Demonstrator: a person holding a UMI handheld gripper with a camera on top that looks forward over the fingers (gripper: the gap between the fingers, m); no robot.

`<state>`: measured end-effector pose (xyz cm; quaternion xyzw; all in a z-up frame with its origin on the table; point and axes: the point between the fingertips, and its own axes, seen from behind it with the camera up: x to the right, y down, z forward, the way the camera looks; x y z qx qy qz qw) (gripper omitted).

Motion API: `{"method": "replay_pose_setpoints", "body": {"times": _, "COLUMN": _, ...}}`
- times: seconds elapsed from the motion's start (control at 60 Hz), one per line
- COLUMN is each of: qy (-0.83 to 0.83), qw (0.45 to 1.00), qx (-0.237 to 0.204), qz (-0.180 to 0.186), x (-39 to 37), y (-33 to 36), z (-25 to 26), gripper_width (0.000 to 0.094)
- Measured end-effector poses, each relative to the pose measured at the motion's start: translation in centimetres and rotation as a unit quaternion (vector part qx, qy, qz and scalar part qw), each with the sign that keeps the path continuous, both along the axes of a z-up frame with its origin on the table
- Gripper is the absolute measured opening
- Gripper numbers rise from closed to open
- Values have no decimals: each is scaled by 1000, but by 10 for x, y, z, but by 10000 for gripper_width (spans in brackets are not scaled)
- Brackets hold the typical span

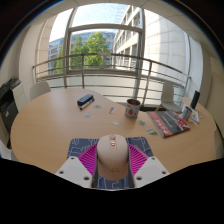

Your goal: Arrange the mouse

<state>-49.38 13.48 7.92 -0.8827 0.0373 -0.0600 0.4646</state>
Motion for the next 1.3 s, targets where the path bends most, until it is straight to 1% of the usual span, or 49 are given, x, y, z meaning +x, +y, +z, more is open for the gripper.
{"method": "replay_pose_setpoints", "body": {"times": 0.067, "qy": 6, "qw": 1000, "qx": -29, "qz": 6, "x": 9, "y": -7, "z": -36, "gripper_width": 410}}
{"method": "replay_pose_setpoints", "body": {"times": 0.117, "qy": 7, "qw": 999, "qx": -38, "qz": 13, "x": 17, "y": -9, "z": -63, "gripper_width": 414}}
{"method": "replay_pose_setpoints", "body": {"times": 0.2, "qy": 10, "qw": 998, "qx": -57, "qz": 20, "x": 22, "y": -12, "z": -91, "gripper_width": 486}}
{"method": "replay_pose_setpoints", "body": {"times": 0.25, "qy": 23, "qw": 998, "qx": -48, "qz": 22, "x": 21, "y": -8, "z": -90, "gripper_width": 526}}
{"method": "replay_pose_setpoints", "body": {"times": 0.283, "qy": 26, "qw": 998, "qx": -53, "qz": 21, "x": 23, "y": -11, "z": -91, "gripper_width": 560}}
{"method": "replay_pose_setpoints", "body": {"times": 0.3, "qy": 26, "qw": 998, "qx": -54, "qz": 23, "x": 23, "y": -12, "z": -90, "gripper_width": 599}}
{"method": "replay_pose_setpoints", "body": {"times": 0.317, "qy": 26, "qw": 998, "qx": -54, "qz": 25, "x": 23, "y": -13, "z": -88, "gripper_width": 658}}
{"method": "replay_pose_setpoints", "body": {"times": 0.35, "qy": 26, "qw": 998, "qx": -52, "qz": 31, "x": 22, "y": -15, "z": -81, "gripper_width": 808}}
{"method": "replay_pose_setpoints", "body": {"times": 0.367, "qy": 26, "qw": 998, "qx": -49, "qz": 33, "x": 20, "y": -16, "z": -75, "gripper_width": 864}}
{"method": "replay_pose_setpoints", "body": {"times": 0.4, "qy": 23, "qw": 998, "qx": -45, "qz": 37, "x": 20, "y": -19, "z": -67, "gripper_width": 822}}
{"method": "replay_pose_setpoints", "body": {"times": 0.467, "qy": 15, "qw": 999, "qx": -36, "qz": 37, "x": 20, "y": -30, "z": -45, "gripper_width": 860}}
{"method": "replay_pose_setpoints", "body": {"times": 0.583, "qy": 15, "qw": 999, "qx": -27, "qz": 30, "x": 15, "y": -62, "z": -6, "gripper_width": 842}}
{"method": "replay_pose_setpoints", "body": {"times": 0.783, "qy": 7, "qw": 1000, "qx": -12, "qz": 20, "x": -6, "y": -138, "z": 48, "gripper_width": 847}}
{"method": "replay_pose_setpoints", "body": {"times": 1.067, "qy": -20, "qw": 1000, "qx": -1, "qz": 6, "x": -20, "y": -239, "z": 82, "gripper_width": 844}}
{"method": "replay_pose_setpoints", "body": {"times": 1.3, "qy": -24, "qw": 1000, "qx": 4, "qz": 4, "x": -22, "y": -273, "z": 94, "gripper_width": 846}}
